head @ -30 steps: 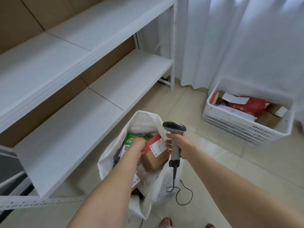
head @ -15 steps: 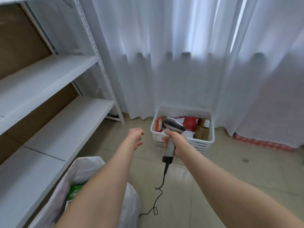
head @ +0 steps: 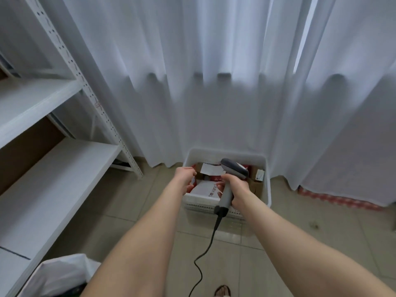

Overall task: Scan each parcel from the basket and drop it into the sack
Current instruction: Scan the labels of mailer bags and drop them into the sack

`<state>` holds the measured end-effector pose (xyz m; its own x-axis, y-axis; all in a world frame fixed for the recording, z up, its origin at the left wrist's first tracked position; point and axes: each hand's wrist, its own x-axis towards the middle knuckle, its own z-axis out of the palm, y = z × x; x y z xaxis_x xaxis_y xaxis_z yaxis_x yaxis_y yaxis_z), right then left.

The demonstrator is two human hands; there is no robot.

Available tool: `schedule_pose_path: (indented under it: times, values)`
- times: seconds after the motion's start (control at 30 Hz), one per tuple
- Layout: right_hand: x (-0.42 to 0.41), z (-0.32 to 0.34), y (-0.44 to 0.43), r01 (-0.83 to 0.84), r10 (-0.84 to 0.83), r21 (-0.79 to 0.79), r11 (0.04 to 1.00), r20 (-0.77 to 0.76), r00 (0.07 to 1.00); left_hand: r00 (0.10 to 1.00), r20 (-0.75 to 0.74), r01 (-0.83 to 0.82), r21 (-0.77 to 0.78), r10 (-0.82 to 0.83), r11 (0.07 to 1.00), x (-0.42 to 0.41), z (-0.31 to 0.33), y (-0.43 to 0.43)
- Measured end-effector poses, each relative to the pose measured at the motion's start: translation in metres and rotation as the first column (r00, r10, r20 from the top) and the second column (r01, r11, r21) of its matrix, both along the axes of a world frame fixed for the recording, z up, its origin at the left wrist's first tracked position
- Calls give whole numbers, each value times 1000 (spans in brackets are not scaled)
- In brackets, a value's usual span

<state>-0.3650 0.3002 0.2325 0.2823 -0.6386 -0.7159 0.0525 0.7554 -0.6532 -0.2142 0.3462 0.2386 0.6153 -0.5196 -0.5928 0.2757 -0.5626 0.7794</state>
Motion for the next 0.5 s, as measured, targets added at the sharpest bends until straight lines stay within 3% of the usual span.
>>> schedule_pose_path:
  times: [0.33,0.5]
  values:
    - [-3,-72,-172,119,-110,105,987,-90,990,992,-48,125,170,-118,977,6,-75,-173]
    - [11,-126,-255,78,-61,150,986,-117,991,991,-84,122,225,-105,967,15,-126,-246]
